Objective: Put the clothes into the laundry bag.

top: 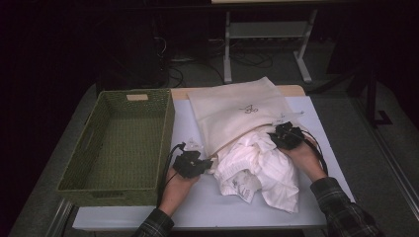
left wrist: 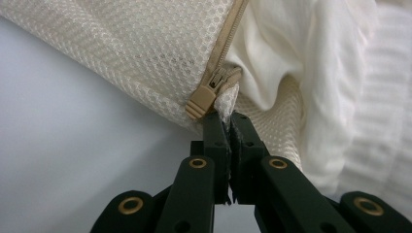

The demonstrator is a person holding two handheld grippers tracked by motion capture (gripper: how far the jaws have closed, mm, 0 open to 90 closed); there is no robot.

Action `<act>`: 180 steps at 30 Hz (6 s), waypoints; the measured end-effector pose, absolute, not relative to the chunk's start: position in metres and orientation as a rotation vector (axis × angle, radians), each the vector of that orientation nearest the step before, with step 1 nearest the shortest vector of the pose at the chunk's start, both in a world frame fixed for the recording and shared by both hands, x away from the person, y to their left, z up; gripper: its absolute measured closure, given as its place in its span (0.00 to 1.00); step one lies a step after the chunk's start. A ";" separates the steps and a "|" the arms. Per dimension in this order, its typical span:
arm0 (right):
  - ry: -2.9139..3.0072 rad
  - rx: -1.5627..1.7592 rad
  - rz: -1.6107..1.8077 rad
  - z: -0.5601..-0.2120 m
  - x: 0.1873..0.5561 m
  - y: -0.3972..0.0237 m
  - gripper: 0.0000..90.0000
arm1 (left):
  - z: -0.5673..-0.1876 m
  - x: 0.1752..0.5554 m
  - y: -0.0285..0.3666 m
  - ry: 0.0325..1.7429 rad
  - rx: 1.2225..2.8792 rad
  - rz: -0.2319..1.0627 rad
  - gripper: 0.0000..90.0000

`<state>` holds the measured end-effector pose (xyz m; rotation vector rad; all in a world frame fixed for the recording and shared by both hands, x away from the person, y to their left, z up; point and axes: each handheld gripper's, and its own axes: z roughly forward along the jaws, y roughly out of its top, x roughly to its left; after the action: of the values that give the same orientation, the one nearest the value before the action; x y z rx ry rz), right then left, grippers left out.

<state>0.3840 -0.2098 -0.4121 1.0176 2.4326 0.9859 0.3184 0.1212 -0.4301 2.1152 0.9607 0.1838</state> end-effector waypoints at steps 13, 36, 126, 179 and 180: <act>2.459 0.896 1.243 -0.371 0.332 -0.211 0.47 | -0.430 0.320 0.121 0.956 2.112 0.184 0.96; 2.743 0.581 1.250 -0.397 0.285 -0.119 0.40 | -0.432 0.321 0.121 0.960 2.120 0.168 0.96; 2.432 1.008 0.906 -0.419 0.380 -0.129 0.87 | -0.423 0.311 0.111 0.870 2.131 0.195 0.97; 2.466 0.961 1.176 -0.386 0.293 -0.244 0.44 | -0.435 0.315 0.109 0.923 2.158 0.147 0.95; 2.467 0.971 1.171 -0.388 0.289 -0.248 0.44 | -0.435 0.315 0.109 0.924 2.157 0.146 0.95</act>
<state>0.2890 -0.2484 -0.3882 0.9708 2.4669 1.1713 0.3148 0.1091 -0.4349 2.1570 0.9235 0.1459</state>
